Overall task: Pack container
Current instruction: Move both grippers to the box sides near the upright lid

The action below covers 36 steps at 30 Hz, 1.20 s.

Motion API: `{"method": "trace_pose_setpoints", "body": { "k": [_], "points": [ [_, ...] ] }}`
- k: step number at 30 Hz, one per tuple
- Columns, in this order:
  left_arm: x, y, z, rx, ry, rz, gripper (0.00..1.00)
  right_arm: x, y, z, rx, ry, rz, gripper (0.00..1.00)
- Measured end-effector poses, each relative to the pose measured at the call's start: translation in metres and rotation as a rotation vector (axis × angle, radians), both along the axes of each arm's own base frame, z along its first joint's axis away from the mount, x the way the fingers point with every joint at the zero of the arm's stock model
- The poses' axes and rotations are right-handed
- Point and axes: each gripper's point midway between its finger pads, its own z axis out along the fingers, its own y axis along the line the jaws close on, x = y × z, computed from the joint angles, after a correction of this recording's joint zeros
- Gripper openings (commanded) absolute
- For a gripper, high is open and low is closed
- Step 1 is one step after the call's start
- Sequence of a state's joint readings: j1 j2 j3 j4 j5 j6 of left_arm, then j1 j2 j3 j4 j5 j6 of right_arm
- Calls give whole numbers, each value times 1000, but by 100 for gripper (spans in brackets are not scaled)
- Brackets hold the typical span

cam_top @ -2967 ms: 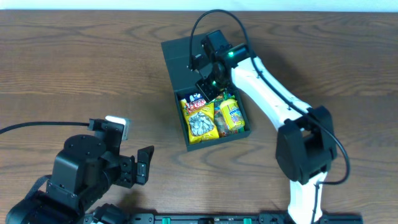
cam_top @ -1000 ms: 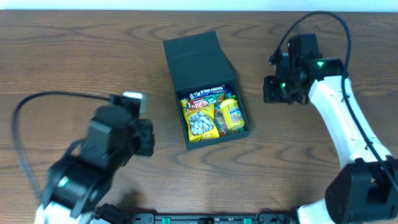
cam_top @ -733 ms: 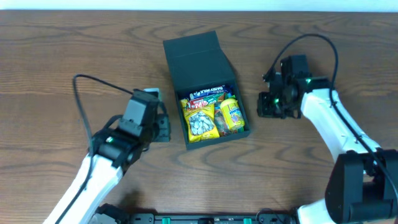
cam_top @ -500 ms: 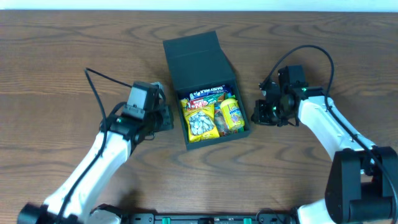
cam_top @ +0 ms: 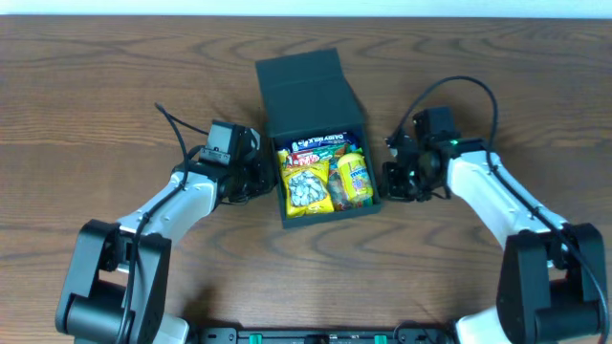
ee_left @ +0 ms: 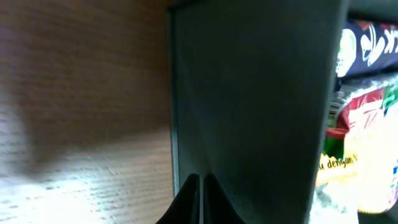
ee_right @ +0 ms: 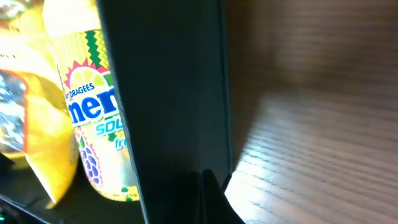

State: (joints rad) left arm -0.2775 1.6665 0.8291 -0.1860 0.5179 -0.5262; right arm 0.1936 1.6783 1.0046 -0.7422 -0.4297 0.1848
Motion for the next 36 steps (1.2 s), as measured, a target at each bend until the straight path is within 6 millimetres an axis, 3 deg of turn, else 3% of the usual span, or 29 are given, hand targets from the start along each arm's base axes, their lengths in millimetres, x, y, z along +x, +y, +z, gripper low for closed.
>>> {"method": "trace_pose_setpoints", "body": {
  "k": [5, 11, 36],
  "points": [
    [7, 8, 0, 15, -15, 27, 6, -12, 17, -3, -43, 10, 52, 2],
    [7, 10, -1, 22, -13, 33, 5, -15, 20, -6, -90, 16, 47, 2],
    [-30, 15, -14, 50, 156, 19, 6, -28, 23, -7, -95, 61, 57, 1]
  ]
}}
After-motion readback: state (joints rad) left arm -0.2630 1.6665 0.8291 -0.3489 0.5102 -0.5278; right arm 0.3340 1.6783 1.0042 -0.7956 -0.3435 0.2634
